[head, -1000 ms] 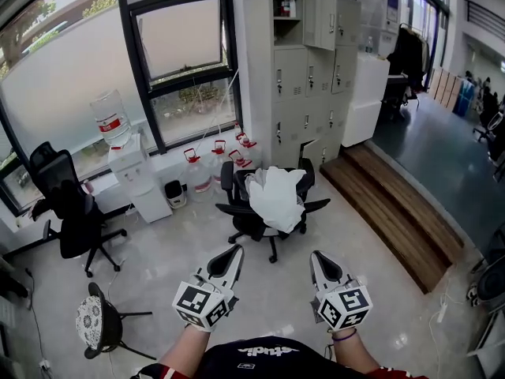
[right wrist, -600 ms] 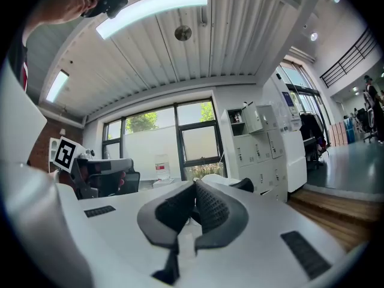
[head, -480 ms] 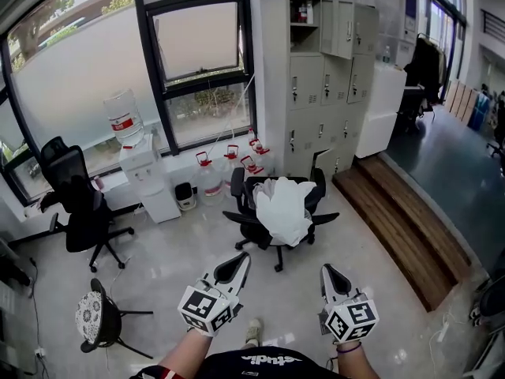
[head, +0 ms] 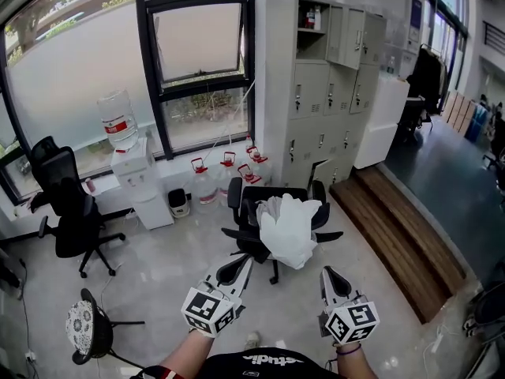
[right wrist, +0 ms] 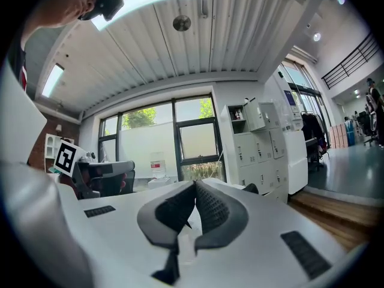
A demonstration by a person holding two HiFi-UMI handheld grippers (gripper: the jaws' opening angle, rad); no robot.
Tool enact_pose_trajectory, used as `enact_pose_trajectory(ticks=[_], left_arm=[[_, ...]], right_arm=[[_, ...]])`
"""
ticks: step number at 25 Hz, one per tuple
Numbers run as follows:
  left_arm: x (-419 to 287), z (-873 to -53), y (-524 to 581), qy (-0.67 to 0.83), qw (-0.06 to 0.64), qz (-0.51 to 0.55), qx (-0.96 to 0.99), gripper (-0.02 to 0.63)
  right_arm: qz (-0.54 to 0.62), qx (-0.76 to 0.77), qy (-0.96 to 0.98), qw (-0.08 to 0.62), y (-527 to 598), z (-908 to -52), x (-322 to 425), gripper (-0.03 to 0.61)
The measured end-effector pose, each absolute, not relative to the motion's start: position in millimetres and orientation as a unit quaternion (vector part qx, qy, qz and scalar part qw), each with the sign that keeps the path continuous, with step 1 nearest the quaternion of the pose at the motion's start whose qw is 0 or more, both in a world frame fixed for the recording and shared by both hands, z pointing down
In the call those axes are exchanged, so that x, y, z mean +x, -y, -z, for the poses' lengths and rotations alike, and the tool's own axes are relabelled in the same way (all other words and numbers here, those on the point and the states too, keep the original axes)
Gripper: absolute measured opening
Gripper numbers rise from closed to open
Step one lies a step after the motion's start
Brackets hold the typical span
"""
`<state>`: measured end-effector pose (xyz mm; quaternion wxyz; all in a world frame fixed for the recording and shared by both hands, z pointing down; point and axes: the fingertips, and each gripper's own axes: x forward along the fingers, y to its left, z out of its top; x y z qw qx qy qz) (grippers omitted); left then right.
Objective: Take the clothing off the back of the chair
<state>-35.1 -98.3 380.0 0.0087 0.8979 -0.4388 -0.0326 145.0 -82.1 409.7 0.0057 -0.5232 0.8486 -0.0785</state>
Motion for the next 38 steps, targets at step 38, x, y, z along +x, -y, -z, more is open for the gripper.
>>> enact_pose_trajectory(ticks=[38], left_arm=[[-49,-389,260,0.357,-0.017,0.036,0.933,0.032]], right_arm=[[0.078,-0.565,-0.821,0.018,232,-415,102,0.0]])
